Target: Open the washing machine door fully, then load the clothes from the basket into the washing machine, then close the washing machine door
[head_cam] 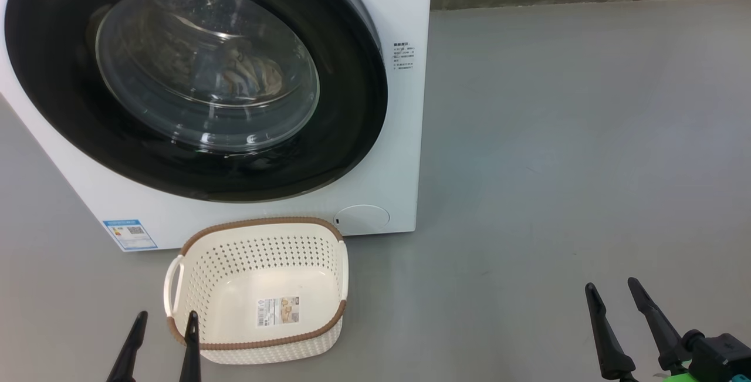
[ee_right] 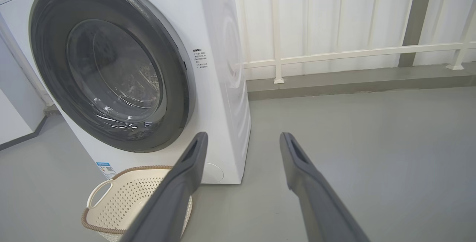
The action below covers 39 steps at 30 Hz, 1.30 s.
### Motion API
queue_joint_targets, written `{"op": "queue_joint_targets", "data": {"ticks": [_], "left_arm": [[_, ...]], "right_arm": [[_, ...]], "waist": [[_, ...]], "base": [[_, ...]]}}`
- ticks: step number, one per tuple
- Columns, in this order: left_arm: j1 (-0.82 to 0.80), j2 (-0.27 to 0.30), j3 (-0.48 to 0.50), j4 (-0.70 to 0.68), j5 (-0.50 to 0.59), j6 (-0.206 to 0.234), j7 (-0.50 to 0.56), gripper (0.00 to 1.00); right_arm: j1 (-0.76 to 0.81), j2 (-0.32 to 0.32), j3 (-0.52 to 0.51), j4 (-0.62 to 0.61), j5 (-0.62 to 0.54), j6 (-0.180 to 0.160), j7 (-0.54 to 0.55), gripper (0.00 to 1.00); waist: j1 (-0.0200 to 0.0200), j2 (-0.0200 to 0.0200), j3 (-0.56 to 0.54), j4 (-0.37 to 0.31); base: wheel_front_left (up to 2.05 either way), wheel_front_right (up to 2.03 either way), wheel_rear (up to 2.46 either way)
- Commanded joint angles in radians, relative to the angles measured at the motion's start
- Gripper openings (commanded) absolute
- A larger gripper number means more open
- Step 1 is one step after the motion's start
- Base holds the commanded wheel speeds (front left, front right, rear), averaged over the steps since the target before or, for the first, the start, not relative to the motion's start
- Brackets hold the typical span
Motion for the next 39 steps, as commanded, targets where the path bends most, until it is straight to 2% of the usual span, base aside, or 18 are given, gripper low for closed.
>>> {"op": "queue_joint_targets", "data": {"ticks": [1,30,31,36,39], "left_arm": [[-0.024,0.019,0.033,-0.019,-0.005,0.002,-0.008,1.0],[-0.041,0.027,0.006,-0.006,-0.017,0.014,-0.008,1.0],[-0.001,0.012,-0.024,0.009,-0.011,0.005,0.0,0.0],[-0.001,-0.005,-0.023,0.038,-0.037,0.003,0.014,0.0],[-0.006,-0.006,-0.018,0.041,-0.072,0.001,0.023,0.0]], "right_arm": [[-0.009,-0.005,0.021,-0.03,-0.021,-0.003,-0.001,1.0],[-0.021,-0.004,0.022,-0.02,-0.024,-0.003,-0.001,1.0],[-0.001,0.01,-0.004,0.003,-0.02,0.0,0.001,0.0],[-0.002,0.018,-0.003,0.044,0.004,0.0,0.005,0.0],[-0.007,0.018,-0.004,0.048,0.039,0.0,0.013,0.0]], "waist": [[0.0,0.0,0.0,0.0],[0.0,0.0,0.009,0.003],[0.0,0.0,0.009,0.003],[0.0002,0.0,0.009,0.002],[0.0017,0.0,0.008,0.001]], "base": [[0.0,0.0,0.0],[0.0,0.0,0.0],[0.0,0.0,0.0],[0.0,0.0,0.0],[0.0,0.0,0.0]]}}
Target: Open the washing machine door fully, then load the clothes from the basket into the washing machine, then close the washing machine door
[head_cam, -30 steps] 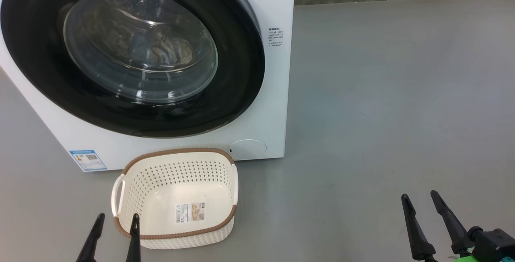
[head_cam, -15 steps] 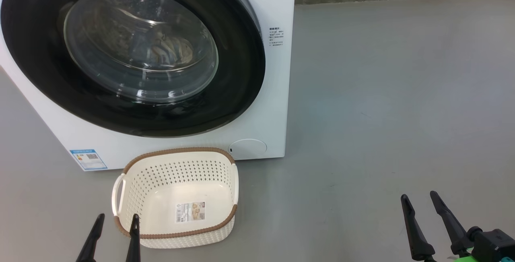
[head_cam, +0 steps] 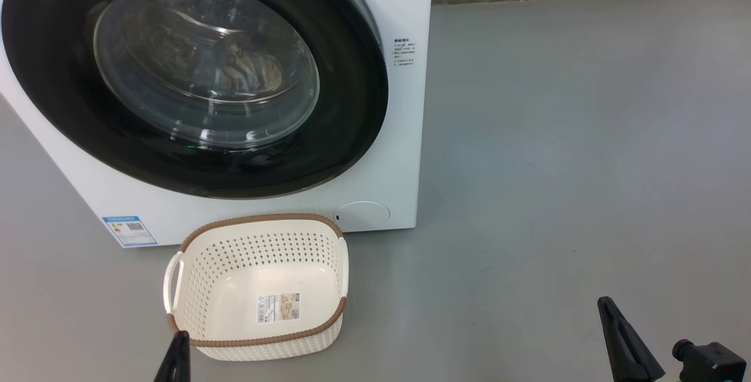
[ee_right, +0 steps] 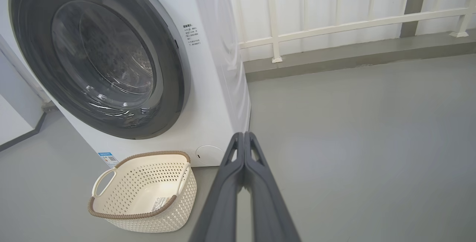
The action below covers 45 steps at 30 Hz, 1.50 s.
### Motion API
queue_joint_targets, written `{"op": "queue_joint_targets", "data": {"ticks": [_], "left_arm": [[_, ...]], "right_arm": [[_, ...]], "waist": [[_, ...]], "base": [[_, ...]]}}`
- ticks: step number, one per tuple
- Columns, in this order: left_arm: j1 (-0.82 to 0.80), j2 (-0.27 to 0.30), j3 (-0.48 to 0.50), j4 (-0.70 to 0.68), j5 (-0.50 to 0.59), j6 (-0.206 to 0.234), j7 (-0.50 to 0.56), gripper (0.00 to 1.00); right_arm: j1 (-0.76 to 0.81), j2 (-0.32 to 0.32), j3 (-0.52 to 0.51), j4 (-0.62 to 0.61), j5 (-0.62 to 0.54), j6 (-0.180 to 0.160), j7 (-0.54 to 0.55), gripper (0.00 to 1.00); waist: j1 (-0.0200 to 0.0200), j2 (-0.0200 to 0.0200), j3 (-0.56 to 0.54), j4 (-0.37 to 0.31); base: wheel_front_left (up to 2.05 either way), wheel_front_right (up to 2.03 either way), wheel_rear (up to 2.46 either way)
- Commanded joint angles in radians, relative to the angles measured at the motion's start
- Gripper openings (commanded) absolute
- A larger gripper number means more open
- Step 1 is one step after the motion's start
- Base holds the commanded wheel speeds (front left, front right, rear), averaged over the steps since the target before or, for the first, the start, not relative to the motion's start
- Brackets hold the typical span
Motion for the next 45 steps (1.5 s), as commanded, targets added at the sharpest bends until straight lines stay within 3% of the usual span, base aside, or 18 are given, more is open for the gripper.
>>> {"op": "queue_joint_targets", "data": {"ticks": [1,8,45], "left_arm": [[-0.021,0.009,0.011,-0.014,-0.027,-0.002,0.006,0.0],[-0.033,0.006,0.021,-0.006,-0.108,-0.007,0.026,0.0],[-0.102,-0.007,0.077,0.035,-0.538,-0.033,0.132,0.0]], "right_arm": [[-0.009,-0.004,-0.001,-0.021,0.028,0.0,0.004,0.0],[-0.023,-0.004,-0.002,-0.009,0.107,0.0,0.02,0.0],[-0.092,0.003,-0.016,0.048,0.515,-0.001,0.11,0.0]], "waist": [[0.0007,0.0,-0.001,0.0],[-0.0008,0.0,0.001,-0.002],[-0.0009,0.0,0.007,-0.013]], "base": [[0.0,0.0,0.0],[0.0,0.0,0.0],[0.0,0.0,0.0]]}}
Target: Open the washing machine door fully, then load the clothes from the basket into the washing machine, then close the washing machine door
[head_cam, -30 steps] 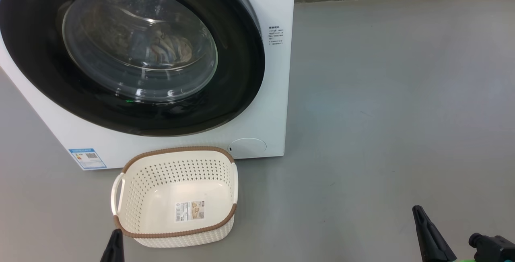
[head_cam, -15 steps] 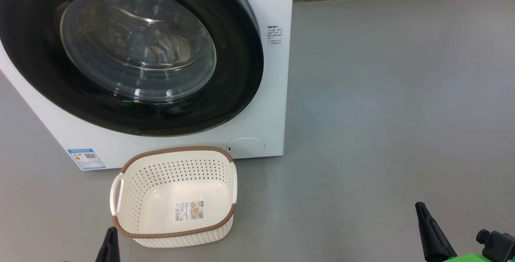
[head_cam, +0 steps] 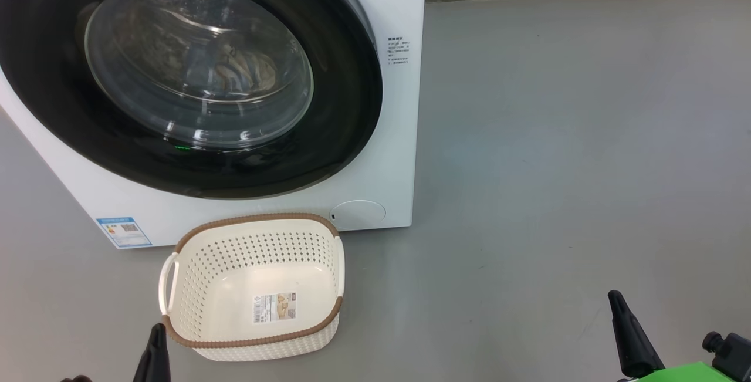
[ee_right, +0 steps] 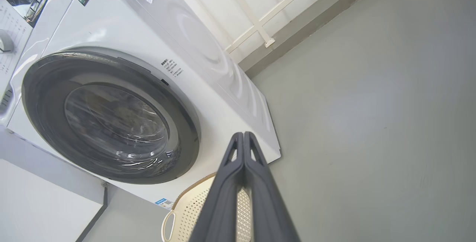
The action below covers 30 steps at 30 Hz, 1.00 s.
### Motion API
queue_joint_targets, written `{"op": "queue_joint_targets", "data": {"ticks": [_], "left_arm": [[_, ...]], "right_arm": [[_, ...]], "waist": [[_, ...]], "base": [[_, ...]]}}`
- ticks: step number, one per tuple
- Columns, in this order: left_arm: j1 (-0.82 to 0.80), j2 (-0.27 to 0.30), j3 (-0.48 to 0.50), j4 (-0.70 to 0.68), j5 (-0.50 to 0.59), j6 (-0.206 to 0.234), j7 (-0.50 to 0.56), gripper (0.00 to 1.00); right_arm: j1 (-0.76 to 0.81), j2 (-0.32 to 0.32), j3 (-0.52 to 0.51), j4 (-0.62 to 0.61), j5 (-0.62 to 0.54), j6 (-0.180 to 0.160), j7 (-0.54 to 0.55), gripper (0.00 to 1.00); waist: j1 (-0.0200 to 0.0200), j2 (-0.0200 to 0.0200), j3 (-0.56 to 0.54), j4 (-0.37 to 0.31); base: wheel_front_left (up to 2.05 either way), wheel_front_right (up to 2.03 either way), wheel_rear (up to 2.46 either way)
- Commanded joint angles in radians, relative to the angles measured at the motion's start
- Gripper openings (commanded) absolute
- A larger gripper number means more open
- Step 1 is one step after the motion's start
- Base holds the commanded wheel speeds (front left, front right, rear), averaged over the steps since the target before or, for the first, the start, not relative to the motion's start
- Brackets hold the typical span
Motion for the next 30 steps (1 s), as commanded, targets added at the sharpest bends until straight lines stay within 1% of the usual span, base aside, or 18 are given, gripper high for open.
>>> {"op": "queue_joint_targets", "data": {"ticks": [1,30], "left_arm": [[-0.043,0.011,0.024,-0.01,-0.033,-0.012,0.005,0.0],[-0.097,0.001,0.068,0.022,-0.37,-0.032,0.089,0.0]], "right_arm": [[-0.04,-0.004,-0.001,-0.018,0.034,-0.001,0.005,0.0],[-0.094,0.005,-0.017,0.027,0.349,-0.002,0.08,0.0]], "waist": [[0.0,0.0,0.0,0.0],[0.0,0.0,0.004,-0.008]], "base": [[0.0,0.0,0.0],[0.0,0.0,0.0]]}}
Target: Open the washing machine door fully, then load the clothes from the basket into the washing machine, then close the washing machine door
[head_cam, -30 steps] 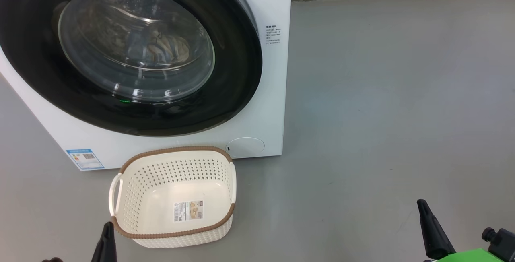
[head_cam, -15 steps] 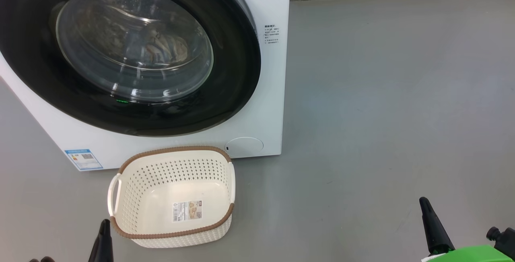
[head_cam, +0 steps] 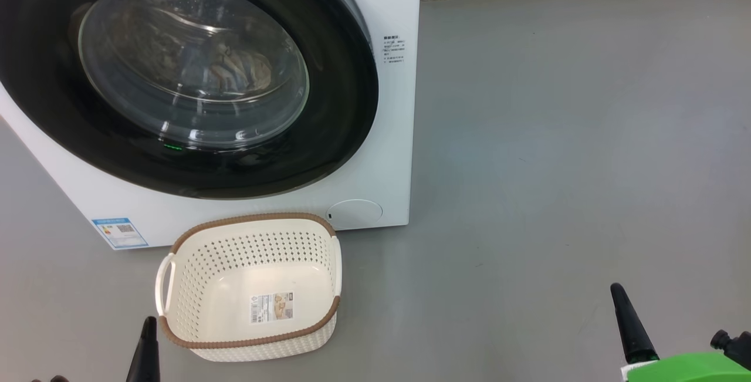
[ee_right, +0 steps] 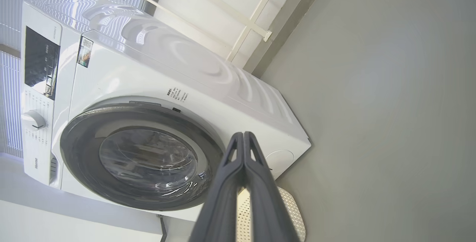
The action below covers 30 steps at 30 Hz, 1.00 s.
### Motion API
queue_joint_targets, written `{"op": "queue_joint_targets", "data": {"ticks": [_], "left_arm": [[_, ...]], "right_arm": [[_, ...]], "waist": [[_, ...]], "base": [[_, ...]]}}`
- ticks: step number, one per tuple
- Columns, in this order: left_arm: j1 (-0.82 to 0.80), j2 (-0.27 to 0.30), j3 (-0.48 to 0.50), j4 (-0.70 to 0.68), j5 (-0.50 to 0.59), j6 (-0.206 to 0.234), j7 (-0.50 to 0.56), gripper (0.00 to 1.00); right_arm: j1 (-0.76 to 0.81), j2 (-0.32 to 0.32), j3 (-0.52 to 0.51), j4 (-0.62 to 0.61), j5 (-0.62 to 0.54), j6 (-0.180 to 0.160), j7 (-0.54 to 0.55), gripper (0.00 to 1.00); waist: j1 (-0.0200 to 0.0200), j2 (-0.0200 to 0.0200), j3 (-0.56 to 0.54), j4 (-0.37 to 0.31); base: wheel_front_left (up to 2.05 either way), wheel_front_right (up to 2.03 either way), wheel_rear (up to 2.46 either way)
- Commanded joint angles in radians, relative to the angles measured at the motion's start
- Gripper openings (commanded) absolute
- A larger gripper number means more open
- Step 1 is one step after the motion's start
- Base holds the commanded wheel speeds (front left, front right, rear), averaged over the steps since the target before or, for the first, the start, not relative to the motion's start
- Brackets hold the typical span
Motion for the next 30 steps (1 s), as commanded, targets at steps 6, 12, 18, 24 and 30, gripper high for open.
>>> {"op": "queue_joint_targets", "data": {"ticks": [6,12,18,24,30], "left_arm": [[-0.06,0.006,0.037,-0.005,-0.092,-0.018,0.025,0.0],[-0.071,0.004,0.046,0.002,-0.161,-0.022,0.042,0.0],[-0.08,0.002,0.053,0.008,-0.219,-0.026,0.057,0.0],[-0.092,0.0,0.062,0.014,-0.289,-0.03,0.074,0.0],[-0.103,-0.002,0.071,0.021,-0.359,-0.034,0.091,0.0]], "right_arm": [[-0.062,-0.006,0.004,-0.011,0.088,-0.002,0.023,0.0],[-0.073,-0.003,0.0,-0.002,0.153,-0.002,0.039,0.0],[-0.083,-0.002,-0.003,0.005,0.207,-0.002,0.052,0.0],[-0.094,0.001,-0.007,0.015,0.272,-0.002,0.067,0.0],[-0.105,0.003,-0.01,0.024,0.336,-0.002,0.083,0.0]], "waist": [[0.0,0.0,0.001,-0.002],[0.0,0.0,0.002,-0.003],[0.0,0.0,0.002,-0.005],[0.0,0.0,0.003,-0.007],[0.0,0.0,0.004,-0.008]], "base": [[0.0,0.0,0.0],[0.0,0.0,0.0],[0.0,0.0,0.0],[0.0,0.0,0.0],[0.0,0.0,0.0]]}}
